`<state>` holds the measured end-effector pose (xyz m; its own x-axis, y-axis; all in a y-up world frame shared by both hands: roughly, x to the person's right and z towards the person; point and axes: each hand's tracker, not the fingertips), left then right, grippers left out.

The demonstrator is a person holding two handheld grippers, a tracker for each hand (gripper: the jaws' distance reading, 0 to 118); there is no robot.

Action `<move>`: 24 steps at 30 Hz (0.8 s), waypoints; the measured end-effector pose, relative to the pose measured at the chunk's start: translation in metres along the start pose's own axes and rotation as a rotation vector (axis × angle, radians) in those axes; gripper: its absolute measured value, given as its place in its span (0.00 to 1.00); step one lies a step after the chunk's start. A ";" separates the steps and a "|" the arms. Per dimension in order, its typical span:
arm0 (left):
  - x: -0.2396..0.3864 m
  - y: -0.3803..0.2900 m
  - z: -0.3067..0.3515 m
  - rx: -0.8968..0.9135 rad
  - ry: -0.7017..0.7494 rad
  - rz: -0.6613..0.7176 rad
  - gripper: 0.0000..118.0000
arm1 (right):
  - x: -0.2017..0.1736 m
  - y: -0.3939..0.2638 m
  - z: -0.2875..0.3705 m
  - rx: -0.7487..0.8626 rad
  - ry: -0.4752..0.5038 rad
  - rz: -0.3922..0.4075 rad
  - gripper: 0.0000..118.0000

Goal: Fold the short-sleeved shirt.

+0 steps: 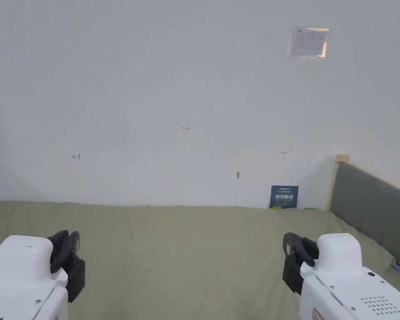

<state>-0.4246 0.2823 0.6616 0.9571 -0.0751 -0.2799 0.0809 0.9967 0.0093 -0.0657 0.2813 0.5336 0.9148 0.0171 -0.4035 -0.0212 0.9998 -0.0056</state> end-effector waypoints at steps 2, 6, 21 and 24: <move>-0.002 0.001 -0.001 -0.007 -0.009 0.021 0.10 | -0.001 0.000 0.000 -0.010 0.003 0.009 0.02; 0.002 0.002 -0.004 -0.012 -0.019 -0.001 0.10 | -0.003 0.001 -0.001 -0.015 0.015 0.021 0.13; 0.007 0.001 -0.009 -0.016 -0.004 -0.002 0.99 | -0.009 0.004 0.003 0.007 0.074 0.010 1.00; 0.008 -0.001 -0.008 -0.014 0.002 -0.005 1.00 | -0.009 0.010 0.002 -0.021 0.077 -0.023 1.00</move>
<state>-0.4190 0.2813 0.6516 0.9563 -0.0796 -0.2815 0.0813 0.9967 -0.0057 -0.0729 0.2912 0.5390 0.8814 -0.0077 -0.4723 -0.0097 0.9994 -0.0345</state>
